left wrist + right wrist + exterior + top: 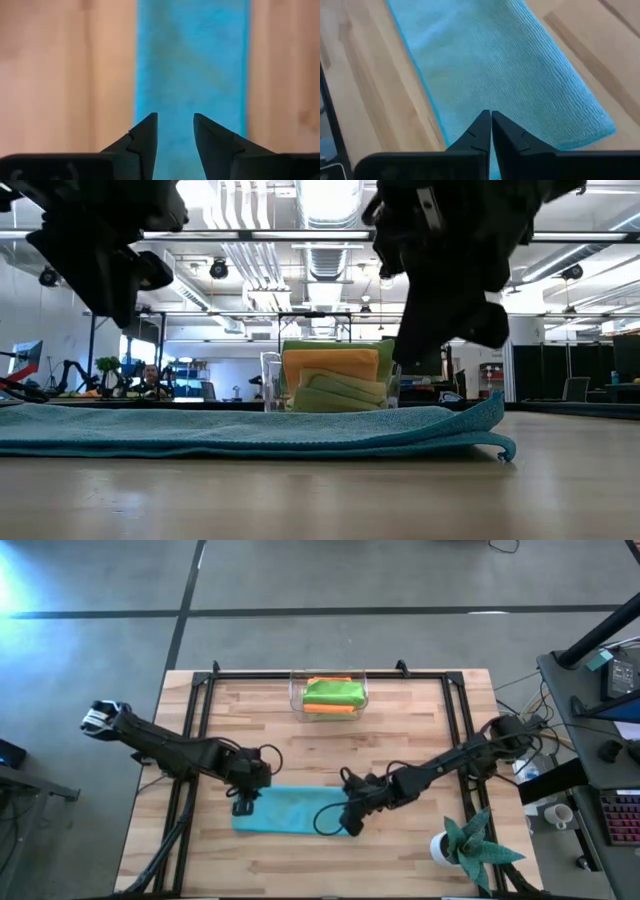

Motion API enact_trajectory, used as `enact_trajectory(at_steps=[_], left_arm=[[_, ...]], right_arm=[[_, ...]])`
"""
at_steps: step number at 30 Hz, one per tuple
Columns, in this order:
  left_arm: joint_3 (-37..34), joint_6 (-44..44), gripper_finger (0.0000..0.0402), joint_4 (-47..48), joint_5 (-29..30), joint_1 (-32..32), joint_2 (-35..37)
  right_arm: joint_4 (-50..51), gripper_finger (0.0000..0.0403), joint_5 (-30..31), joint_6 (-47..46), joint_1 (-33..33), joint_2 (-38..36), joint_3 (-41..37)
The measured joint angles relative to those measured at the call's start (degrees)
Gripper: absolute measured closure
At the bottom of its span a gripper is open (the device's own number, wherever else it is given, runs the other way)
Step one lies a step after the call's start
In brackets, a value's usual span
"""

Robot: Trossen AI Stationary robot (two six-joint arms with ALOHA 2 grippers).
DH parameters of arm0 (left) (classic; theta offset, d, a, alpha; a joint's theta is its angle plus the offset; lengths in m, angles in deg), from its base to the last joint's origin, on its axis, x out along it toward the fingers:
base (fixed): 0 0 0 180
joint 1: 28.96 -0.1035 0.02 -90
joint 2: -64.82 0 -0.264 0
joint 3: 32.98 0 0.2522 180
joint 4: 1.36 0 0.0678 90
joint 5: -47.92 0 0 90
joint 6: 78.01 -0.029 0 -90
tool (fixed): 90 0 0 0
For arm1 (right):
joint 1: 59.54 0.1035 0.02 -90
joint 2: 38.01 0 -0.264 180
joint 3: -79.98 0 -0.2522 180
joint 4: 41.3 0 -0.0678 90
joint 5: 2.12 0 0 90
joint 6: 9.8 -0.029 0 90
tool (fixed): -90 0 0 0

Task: Fold microfiber towels
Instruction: Fold the blue microfiber towel

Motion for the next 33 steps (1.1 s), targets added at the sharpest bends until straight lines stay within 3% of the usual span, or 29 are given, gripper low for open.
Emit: enact_trajectory(at_steps=[10,21,33], left_arm=[[-0.01,-3.78,0.029,2.62,12.83,-3.22,6.42],[-0.25,-11.91,0.029,2.16,13.18,-12.23,10.92],[-0.29,-20.58,0.029,1.15,13.19,-18.82,9.68]], right_arm=[[-7.55,0.0394,-5.05,-3.82,-2.13,0.14,-5.33],[-7.62,0.0394,-8.74,-8.79,-5.48,0.22,-8.52],[-4.24,0.0395,-10.21,-13.24,-10.71,2.52,-8.95]])
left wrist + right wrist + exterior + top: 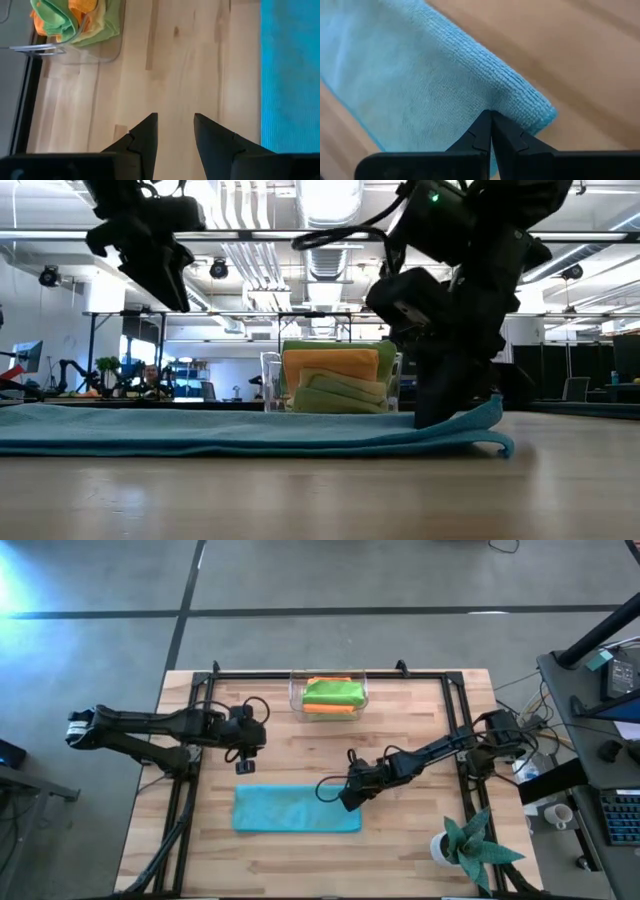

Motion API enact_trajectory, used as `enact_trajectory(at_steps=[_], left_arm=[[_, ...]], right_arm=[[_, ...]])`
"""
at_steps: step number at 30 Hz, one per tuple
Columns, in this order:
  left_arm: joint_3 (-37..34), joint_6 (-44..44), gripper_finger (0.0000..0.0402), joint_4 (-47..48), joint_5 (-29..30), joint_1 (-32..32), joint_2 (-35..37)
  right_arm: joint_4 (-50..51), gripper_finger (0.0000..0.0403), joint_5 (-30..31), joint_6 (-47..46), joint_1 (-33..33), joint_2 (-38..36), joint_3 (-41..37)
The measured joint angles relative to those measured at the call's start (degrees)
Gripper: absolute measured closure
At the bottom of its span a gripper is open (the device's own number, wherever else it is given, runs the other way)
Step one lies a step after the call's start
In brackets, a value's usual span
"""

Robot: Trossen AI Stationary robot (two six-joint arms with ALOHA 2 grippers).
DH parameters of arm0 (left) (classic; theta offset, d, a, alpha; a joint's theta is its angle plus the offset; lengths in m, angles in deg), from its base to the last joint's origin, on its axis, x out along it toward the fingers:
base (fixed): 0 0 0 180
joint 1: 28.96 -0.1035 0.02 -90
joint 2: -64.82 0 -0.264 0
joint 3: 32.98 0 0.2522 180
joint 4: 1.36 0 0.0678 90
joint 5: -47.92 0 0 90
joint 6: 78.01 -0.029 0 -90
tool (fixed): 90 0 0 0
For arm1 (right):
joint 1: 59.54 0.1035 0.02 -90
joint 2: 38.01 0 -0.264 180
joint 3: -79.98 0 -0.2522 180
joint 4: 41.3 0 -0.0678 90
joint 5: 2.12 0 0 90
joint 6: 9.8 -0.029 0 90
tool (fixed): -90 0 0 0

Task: Fold microfiber towels
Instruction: Fold the blue microfiber towel

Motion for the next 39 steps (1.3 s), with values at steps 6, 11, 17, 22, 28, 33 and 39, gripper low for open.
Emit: enact_trajectory(at_steps=[6,11,17,22,28,33,39], left_arm=[[-0.04,-0.45,0.029,-0.38,0.01,-0.85,-0.68],[-0.09,-0.47,0.029,-0.38,0.01,-1.32,-0.93],[-0.11,-1.3,0.029,-0.21,-0.01,-1.67,-1.11],[-0.13,-1.76,0.029,-0.03,-0.01,-2.33,-1.11],[-0.13,-1.81,0.029,-0.07,-0.01,-3.47,-1.07],[-0.13,-1.79,0.029,-0.53,-0.01,-3.84,-1.07],[-0.13,-1.92,0.029,-0.85,-0.01,-3.84,-1.07]], right_arm=[[7.54,0.0395,2.19,3.88,-4.02,-0.55,0.88],[15.99,0.0395,8.41,10.0,-7.88,-0.73,3.79],[29.12,0.0395,20.05,13.78,-11.98,-0.36,7.68],[32.47,0.0395,20.83,13.79,-12.73,-1.18,10.02],[27.7,0.0394,20.1,13.99,-8.7,-2.64,13.98],[13.79,0.0394,17.0,13.84,-4.21,-2.1,15.47],[-1.57,0.0394,16.94,12.67,-0.16,2.12,15.58]])
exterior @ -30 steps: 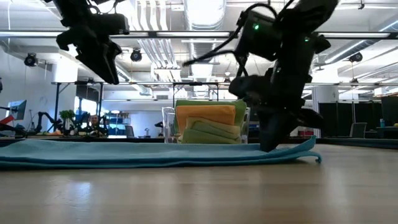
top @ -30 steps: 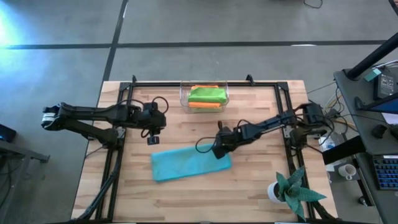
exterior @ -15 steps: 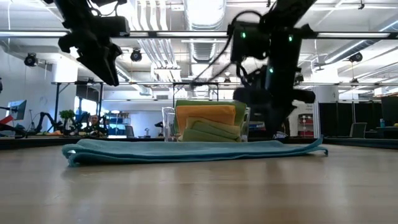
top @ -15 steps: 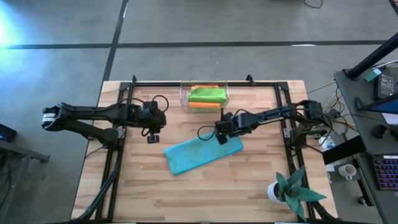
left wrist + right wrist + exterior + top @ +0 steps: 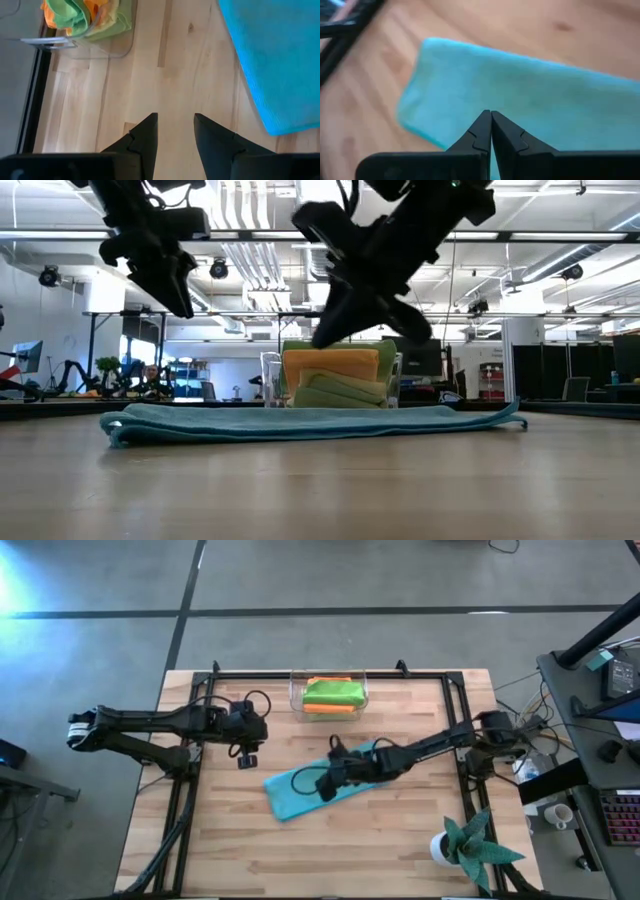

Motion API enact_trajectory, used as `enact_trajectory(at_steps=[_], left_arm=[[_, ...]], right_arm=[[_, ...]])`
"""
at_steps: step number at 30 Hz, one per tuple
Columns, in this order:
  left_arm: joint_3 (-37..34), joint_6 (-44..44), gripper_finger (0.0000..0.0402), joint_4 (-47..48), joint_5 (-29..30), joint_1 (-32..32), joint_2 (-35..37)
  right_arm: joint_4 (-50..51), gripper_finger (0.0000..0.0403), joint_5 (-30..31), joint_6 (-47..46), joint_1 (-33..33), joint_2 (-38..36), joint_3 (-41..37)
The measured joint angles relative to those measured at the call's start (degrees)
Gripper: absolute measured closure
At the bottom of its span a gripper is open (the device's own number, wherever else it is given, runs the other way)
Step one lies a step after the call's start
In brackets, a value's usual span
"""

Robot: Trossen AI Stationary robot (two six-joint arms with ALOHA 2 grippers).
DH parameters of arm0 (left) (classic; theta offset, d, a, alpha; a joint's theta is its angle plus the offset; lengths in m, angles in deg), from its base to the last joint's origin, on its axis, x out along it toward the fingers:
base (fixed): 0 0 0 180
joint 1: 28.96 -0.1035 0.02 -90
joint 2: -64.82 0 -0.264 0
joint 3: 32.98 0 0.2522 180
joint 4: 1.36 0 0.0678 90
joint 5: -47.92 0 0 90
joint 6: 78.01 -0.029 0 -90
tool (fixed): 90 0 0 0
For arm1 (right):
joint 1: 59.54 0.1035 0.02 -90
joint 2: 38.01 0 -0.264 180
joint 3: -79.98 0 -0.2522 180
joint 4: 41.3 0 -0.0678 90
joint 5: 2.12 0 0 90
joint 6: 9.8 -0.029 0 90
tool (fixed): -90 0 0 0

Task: Fold microfiber towels
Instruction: Fold the blue microfiber towel

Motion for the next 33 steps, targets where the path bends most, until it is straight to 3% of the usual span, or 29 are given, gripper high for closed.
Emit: enact_trajectory(at_steps=[12,20,27,33], left_arm=[[-0.39,0.5,0.029,-1.98,-0.01,0.01,0.01],[-1.07,0.48,0.029,-2.7,-0.05,0.01,-0.32],[-1.07,0.02,0.029,-3.04,-0.07,0.01,-1.85],[-1.07,-0.07,0.029,-2.98,-0.09,0.01,-4.18]], right_arm=[[-1.42,0.0394,-5.93,0.83,2.41,12.05,8.6],[-0.64,0.0394,-11.66,-2.81,2.39,13.83,9.47],[9.86,0.0394,-15.11,-9.2,2.9,13.75,9.03],[19.54,0.0394,-18.58,-8.28,4.23,12.65,9.82]])
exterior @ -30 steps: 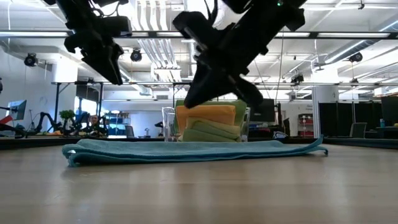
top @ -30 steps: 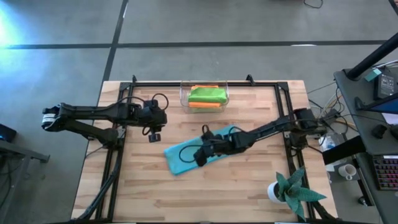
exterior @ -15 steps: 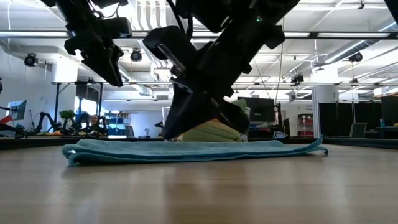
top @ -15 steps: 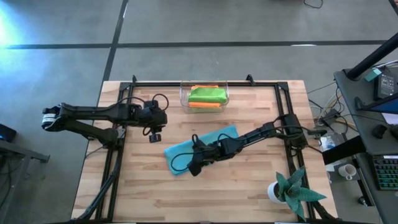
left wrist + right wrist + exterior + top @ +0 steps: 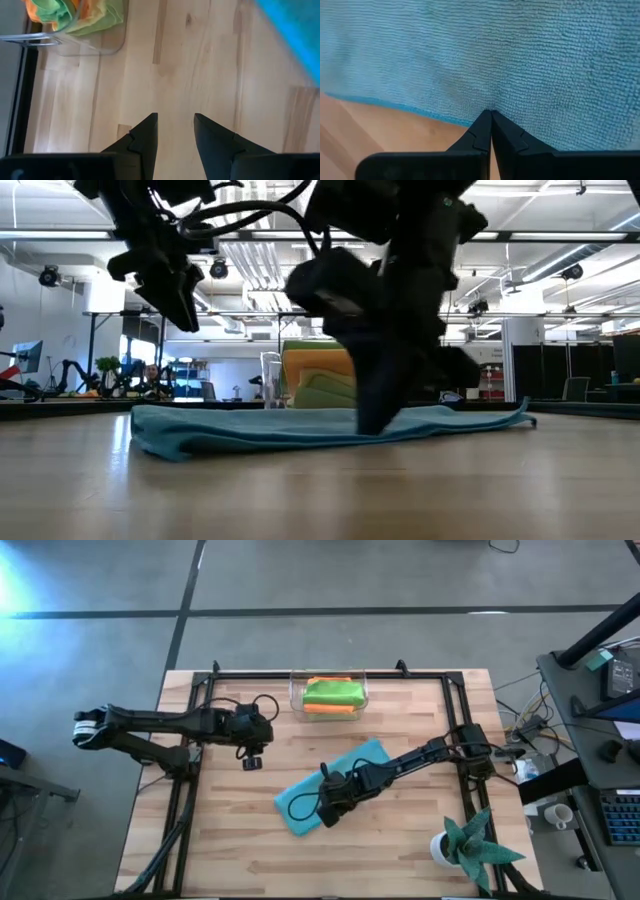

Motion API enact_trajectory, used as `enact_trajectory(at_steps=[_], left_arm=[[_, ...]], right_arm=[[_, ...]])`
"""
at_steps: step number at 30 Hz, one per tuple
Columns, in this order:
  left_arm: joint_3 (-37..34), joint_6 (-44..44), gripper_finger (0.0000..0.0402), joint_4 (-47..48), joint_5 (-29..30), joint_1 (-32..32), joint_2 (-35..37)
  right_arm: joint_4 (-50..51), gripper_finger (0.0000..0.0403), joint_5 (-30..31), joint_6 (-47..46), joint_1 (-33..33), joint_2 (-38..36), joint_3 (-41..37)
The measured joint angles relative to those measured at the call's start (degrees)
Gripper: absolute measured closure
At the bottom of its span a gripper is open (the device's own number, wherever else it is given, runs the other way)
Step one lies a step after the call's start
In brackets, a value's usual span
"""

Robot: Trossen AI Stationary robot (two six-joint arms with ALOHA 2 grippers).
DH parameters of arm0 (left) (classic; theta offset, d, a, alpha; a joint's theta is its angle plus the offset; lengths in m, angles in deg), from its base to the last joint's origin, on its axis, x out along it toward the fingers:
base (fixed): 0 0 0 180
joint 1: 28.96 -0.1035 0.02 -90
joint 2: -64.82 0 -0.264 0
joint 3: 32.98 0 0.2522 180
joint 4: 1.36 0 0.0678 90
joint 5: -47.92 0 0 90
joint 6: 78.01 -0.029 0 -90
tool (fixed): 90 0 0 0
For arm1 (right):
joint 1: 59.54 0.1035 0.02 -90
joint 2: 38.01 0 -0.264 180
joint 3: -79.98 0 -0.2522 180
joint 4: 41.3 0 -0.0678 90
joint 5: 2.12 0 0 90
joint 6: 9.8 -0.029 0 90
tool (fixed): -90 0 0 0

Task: Fold microfiber towels
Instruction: Fold the blue microfiber towel

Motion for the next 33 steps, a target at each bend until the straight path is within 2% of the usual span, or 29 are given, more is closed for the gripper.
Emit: enact_trajectory(at_steps=[6,12,16,23,33], left_arm=[[0.0,-1.4,0.029,0.22,0.0,0.0,-2.18],[-0.02,-1.55,0.029,0.29,-0.02,0.0,-2.55],[-0.02,-2.91,0.029,0.26,-0.02,0.0,-2.53],[-0.02,-4.52,0.029,0.34,-0.02,0.0,-2.55],[-0.02,-4.5,0.029,0.52,-0.02,0.0,-2.55]], right_arm=[[13.17,0.0394,-2.82,3.52,2.7,-1.86,-0.13],[30.07,0.0394,-2.62,3.62,5.16,-2.55,-0.42],[37.44,0.0394,-2.13,3.81,5.32,-2.53,-0.74],[37.87,0.0394,1.33,5.2,5.93,-5.36,-0.7],[36.69,0.0394,8.95,2.6,10.78,-15.94,-1.38]])
